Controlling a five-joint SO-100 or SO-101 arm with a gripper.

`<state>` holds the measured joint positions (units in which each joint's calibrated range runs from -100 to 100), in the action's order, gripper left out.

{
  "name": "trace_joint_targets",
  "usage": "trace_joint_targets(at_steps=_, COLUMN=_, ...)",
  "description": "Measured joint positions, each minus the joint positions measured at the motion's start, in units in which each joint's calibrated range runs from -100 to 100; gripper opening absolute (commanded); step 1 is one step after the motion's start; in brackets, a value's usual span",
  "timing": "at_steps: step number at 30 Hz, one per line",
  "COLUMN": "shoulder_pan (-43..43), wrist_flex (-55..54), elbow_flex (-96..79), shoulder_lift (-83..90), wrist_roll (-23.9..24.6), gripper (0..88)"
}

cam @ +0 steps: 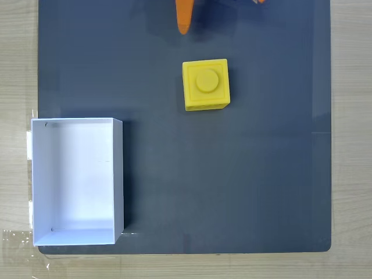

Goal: Grasp a yellow block and put it in the box

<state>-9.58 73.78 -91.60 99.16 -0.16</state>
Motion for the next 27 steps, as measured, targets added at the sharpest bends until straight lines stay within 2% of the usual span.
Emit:
trace_joint_targets(at_steps=20, shoulder_pan=0.2, wrist_flex=-0.1, elbow_flex=-0.5, shoulder_lift=0.0, wrist_roll=0.1, gripper=5.1)
trace_joint_targets(at_steps=27, shoulder_pan=0.2, wrist_flex=-2.0, elbow_flex=3.1, shoulder_lift=-6.7, wrist_roll=0.1, gripper=5.1)
